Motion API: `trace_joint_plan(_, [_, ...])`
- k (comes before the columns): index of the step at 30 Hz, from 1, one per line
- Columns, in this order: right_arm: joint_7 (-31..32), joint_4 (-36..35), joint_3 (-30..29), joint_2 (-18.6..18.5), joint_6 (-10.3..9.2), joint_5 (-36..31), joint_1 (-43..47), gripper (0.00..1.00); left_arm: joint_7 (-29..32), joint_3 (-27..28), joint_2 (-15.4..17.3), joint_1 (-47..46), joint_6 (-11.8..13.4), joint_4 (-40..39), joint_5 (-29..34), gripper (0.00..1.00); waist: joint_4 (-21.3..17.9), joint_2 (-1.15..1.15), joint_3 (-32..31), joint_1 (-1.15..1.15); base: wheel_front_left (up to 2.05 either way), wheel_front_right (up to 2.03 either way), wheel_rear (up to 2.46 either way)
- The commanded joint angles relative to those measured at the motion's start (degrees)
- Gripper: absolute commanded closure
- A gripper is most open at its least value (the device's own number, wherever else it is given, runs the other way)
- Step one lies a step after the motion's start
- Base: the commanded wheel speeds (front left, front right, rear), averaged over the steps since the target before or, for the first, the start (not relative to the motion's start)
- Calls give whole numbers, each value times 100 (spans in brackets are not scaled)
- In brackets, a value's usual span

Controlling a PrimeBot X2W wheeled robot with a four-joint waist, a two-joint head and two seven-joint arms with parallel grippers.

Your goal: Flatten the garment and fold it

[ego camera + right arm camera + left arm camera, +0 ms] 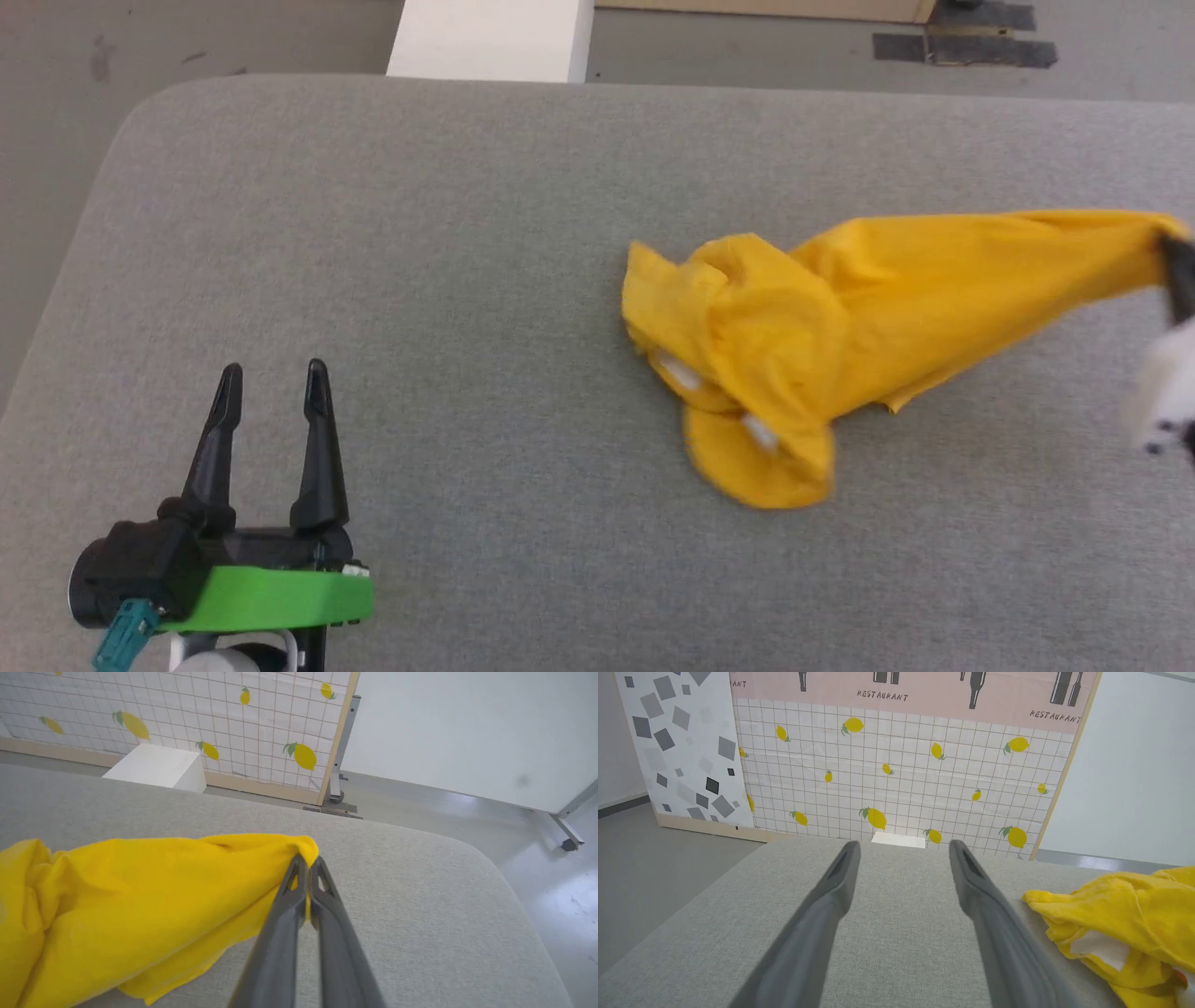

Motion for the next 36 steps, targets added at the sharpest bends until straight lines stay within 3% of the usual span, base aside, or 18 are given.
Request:
trace_joint_plan(1, [41, -70, -272, 3, -9, -89, 256, 100, -23, 15, -31, 70, -34, -31, 78, 0, -106, 0, -98, 0, 0, 0, 0])
trace_joint_plan(4, [195, -122, -888, 152, -9, -219, 898, 100, -23, -18, -32, 119, -36, -27, 73, 0, -96, 0, -64, 0, 0, 0, 0])
trace_joint_plan(5, [257, -84, -1215, 364, -9, -236, 1316, 100, -23, -36, -32, 139, -37, -18, 65, 0, -80, 0, -29, 0, 0, 0, 0])
trace_joint_plan(9, [219, 114, -1628, 684, -9, -356, 1951, 100, -23, -53, -32, 139, -38, 32, 61, 0, -51, 0, 12, 0, 0, 0, 0])
trace_joint_plan(10, [150, 160, -1663, 726, -9, -388, 2014, 65, -23, -51, -33, 135, -38, 44, 58, 0, -52, 0, 14, 0, 0, 0, 0])
trace_joint_plan(11, [55, 211, -1677, 765, -9, -430, 2053, 0, -23, -47, -33, 132, -38, 59, 57, 0, -55, 0, 14, 0, 0, 0, 0])
trace_joint_plan(16, [-473, 155, -1457, 869, -9, -350, 1701, 0, -23, -48, -33, 105, -40, 121, 72, 0, -85, 0, -32, 0, 0, 0, 0])
trace_joint_plan(20, [-616, -206, -747, 829, -9, -193, 1224, 0, -23, -74, -33, 76, -40, 134, 74, 0, -81, 0, -55, 0, 0, 0, 0])
trace_joint_plan(28, [295, -379, 955, 579, -9, 203, 527, 0, -23, -209, -33, -23, -41, 163, -25, 0, 193, 0, 117, 0, 0, 0, 0])
trace_joint_plan(36, [883, 196, 1626, 410, -9, 318, 291, 0, -23, -237, -33, -121, -41, 246, -113, 0, 553, 0, 306, 0, 0, 0, 0])
